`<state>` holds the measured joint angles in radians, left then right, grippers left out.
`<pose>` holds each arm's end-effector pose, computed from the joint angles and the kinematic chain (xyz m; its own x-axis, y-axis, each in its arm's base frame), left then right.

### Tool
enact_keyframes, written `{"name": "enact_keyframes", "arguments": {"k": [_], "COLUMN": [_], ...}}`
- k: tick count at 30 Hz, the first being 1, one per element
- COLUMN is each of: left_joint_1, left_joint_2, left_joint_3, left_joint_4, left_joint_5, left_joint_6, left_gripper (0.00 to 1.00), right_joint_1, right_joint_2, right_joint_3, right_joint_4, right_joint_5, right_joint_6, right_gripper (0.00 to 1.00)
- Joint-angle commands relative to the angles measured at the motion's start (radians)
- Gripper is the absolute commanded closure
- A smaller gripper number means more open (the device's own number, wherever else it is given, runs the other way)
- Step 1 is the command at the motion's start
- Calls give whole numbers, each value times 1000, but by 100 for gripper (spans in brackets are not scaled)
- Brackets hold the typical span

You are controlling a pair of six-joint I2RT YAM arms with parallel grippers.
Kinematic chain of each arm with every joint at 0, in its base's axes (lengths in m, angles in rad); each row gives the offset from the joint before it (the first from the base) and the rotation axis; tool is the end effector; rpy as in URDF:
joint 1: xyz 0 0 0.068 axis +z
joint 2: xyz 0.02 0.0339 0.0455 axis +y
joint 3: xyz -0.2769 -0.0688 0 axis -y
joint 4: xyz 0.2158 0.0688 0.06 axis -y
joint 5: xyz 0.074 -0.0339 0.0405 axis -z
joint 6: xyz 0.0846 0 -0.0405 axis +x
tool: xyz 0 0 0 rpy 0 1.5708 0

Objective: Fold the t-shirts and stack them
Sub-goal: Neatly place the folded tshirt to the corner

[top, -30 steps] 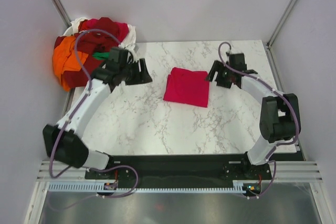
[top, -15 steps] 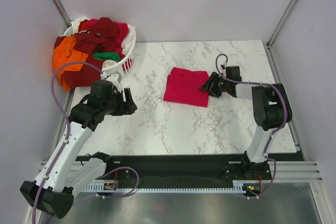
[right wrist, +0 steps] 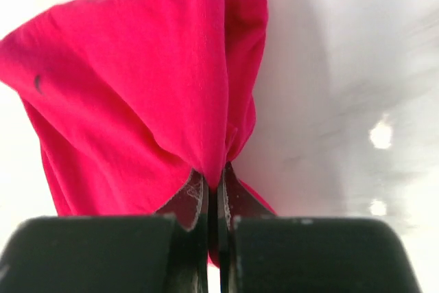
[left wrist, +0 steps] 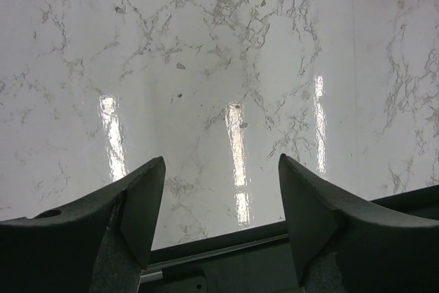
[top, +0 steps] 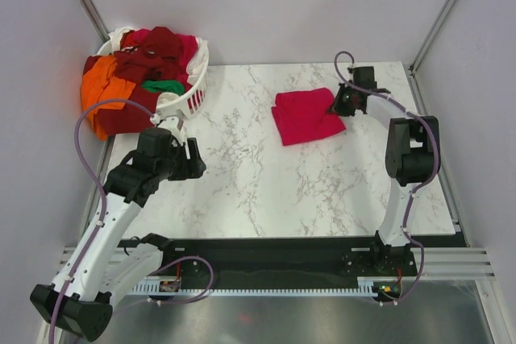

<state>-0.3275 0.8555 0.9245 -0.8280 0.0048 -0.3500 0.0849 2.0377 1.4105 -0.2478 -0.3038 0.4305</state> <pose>0.1557 -0.0533 0.2881 -0.7235 -0.1163 -0.6804 0.0818 0.9643 -0.2519 0.4500 0.0637 0.1639 -0.8085 0.3308 -0.4867 0.0720 0.8764 0.4762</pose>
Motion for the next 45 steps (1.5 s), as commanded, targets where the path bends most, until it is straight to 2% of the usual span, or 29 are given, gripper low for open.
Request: {"name": "enact_keyframes", "arguments": {"k": [1, 6, 8, 10, 11, 12, 15, 17, 18, 19, 22, 25, 27, 31, 34, 36, 45], "left_joint_1": [-2, -2, -2, -2, -2, -2, -2, -2, -2, -4, -2, -4, -4, -4, -4, -4, -4], "left_joint_2": [-38, -53, -52, -49, -47, -47, -47, -50, -52, -56, -65, -69, -76, -99, -111, -111, -105], "left_joint_3": [-3, -7, -7, -7, -7, -7, -9, -10, -9, -10, -12, -12, -12, -15, -16, -16, -16], "left_joint_4": [41, 44, 44, 44, 44, 44, 44, 44, 41, 43, 43, 43, 43, 43, 41, 41, 43], "left_joint_5": [-43, -49, -51, -52, -52, -54, -60, -60, -65, -66, -72, -75, -78, -91, -101, -106, -97], "left_joint_6": [-1, -4, -6, -6, -6, -6, -7, -9, -10, -10, -12, -15, -17, -21, -26, -27, -26], "left_gripper": [26, 27, 27, 27, 27, 27, 27, 28, 28, 28, 27, 28, 28, 28, 27, 27, 27], "right_joint_1": [-112, -249, -275, -293, -295, -295, -294, -293, -292, -292, -284, -261, -246, -244, -255, -278, -338], "right_joint_2": [56, 240, 317, 422, 447, 467, 463, 406, 322, 275, 100, 13, 45, 183, 262, 260, 234], "right_joint_3": [239, 526, 721, 906, 950, 984, 1018, 932, 883, 772, 581, 501, 522, 703, 791, 759, 540], "right_joint_4": [-230, -353, -433, -482, -482, -476, -435, -397, -377, -328, -237, -165, -148, -191, -257, -266, -260], "right_joint_5": [280, 452, 549, 598, 629, 634, 646, 675, 705, 701, 627, 498, 467, 483, 638, 736, 836], "right_joint_6": [-191, -248, -257, -277, -282, -288, -274, -228, -210, -187, -148, -105, -89, -75, -72, -59, 30], "right_gripper": [100, 100, 97, 28, 5, 2, 2, 2, 2, 2, 2, 2, 2, 2, 2, 2, 2]}}
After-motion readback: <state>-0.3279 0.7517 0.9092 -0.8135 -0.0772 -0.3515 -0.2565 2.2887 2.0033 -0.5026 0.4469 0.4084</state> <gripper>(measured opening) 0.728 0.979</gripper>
